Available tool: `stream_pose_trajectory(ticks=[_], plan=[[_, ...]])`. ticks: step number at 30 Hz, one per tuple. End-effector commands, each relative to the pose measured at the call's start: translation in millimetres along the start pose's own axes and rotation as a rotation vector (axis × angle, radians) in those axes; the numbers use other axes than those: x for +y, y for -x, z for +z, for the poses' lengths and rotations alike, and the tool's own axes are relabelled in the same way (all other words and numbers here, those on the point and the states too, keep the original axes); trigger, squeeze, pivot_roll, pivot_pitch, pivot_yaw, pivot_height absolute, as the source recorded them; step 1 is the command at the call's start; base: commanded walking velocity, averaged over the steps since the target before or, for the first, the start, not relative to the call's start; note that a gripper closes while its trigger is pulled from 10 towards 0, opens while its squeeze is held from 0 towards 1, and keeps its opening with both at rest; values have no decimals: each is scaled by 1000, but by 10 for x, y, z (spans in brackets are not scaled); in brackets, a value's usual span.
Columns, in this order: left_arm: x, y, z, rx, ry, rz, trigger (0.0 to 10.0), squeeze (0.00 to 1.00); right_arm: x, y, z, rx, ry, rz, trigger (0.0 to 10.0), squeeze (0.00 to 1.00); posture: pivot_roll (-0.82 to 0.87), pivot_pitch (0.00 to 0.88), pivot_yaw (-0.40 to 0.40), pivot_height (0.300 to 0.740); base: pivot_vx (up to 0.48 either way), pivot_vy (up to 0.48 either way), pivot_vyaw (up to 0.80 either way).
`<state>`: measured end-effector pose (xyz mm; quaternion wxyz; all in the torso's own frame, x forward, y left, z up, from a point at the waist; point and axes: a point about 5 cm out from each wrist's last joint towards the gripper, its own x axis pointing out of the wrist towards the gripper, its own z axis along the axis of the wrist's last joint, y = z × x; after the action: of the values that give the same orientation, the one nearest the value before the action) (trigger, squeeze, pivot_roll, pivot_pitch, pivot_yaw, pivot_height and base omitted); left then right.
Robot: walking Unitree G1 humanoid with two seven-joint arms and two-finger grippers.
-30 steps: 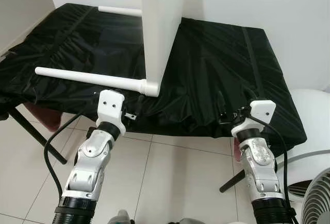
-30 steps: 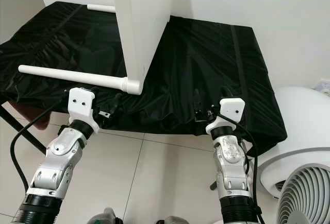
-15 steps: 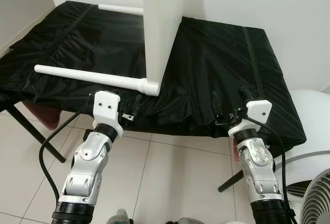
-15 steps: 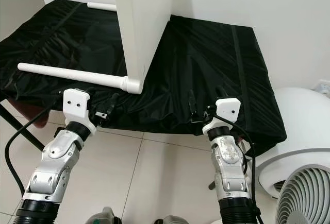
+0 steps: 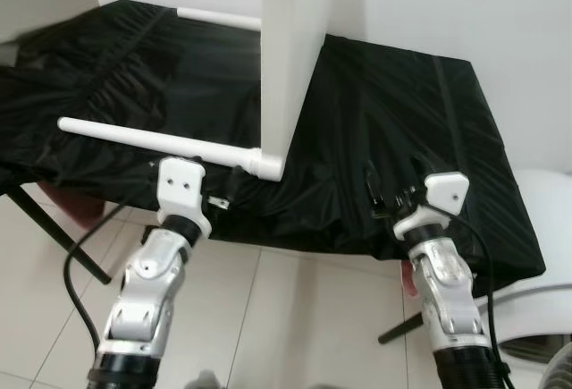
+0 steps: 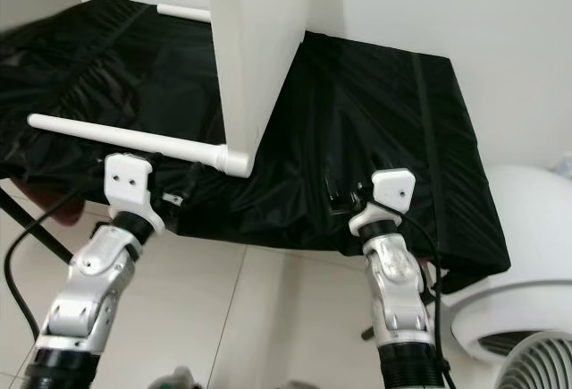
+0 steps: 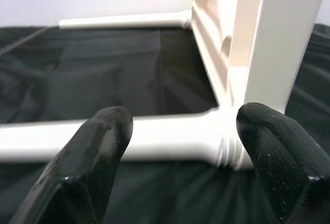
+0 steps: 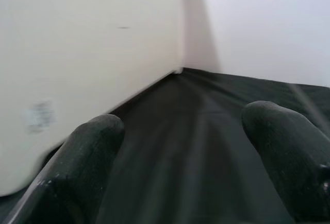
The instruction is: Building children table
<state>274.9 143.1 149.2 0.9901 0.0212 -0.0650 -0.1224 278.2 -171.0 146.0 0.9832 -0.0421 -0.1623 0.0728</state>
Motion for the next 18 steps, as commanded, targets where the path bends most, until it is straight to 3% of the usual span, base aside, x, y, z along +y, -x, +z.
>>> stream_pose_trajectory(ticks=[1, 18], plan=[[-72, -6, -6, 6, 8, -24, 10000, 0, -53, 28, -34, 21, -1, -15, 10000, 0, -7, 21, -57, 740, 277, 0, 0], [-89, 66, 0, 3, 22, -16, 10000, 0, -73, 43, -38, 32, 9, 7, 10000, 0, -9, 41, -58, 740, 16, 0, 0]])
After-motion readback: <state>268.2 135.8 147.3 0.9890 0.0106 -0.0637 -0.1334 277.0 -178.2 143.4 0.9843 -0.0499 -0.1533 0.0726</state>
